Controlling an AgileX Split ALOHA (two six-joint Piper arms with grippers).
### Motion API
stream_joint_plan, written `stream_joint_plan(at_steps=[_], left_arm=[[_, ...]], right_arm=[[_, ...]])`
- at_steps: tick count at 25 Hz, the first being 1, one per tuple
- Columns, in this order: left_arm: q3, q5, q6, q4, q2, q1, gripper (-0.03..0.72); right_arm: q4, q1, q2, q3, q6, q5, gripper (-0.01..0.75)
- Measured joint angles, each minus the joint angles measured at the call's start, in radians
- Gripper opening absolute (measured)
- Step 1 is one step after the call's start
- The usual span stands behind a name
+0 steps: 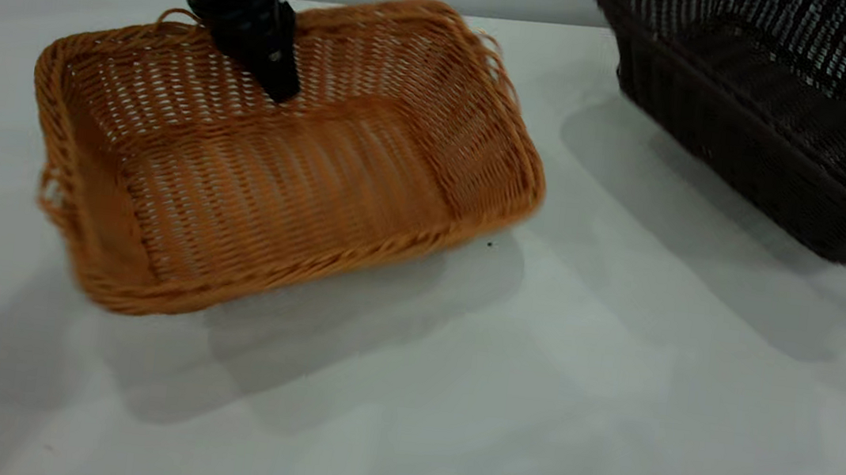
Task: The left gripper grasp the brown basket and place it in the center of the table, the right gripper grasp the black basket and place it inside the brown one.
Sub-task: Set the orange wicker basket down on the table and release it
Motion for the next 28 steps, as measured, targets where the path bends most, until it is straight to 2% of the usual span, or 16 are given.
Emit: stream_joint_plan(at_steps=[3,5,12,15,21,23,25,28], left_arm=[[0.0,0.051,0.251,-0.102,0.021,-0.021,0.081],[0.0,0.067,0.347,-0.142,0.046,-0.047,0.081],[0.0,0.048,0.404,-0.17,0.082,-0.126,0.109],[0.0,0.04,0.412,-0.18,0.082,-0.134,0.199],[0.0,0.017,0.446,-0.189,0.081,-0.134,0.479],[0.0,-0.015,0.427,-0.195,0.076,-0.134,0.541],[0.0,-0.05,0.34,-0.203,0.053,-0.13,0.575],[0.0,-0.075,0.16,-0.2,-0.015,-0.102,0.584]], right_arm=[[-0.06,-0.025,0.0,0.0,0.0,0.04,0.08],[-0.073,-0.029,0.0,0.0,0.0,0.063,0.08],[-0.103,-0.029,0.0,0.0,-0.007,0.127,0.08],[-0.123,-0.029,0.0,0.0,-0.007,0.158,0.08],[-0.158,-0.029,0.0,0.0,-0.011,0.179,0.08],[-0.159,-0.029,0.0,-0.002,-0.018,0.181,0.08],[-0.173,-0.029,0.0,-0.019,-0.023,0.188,0.08],[-0.208,-0.029,0.0,-0.073,-0.022,0.226,0.08]])
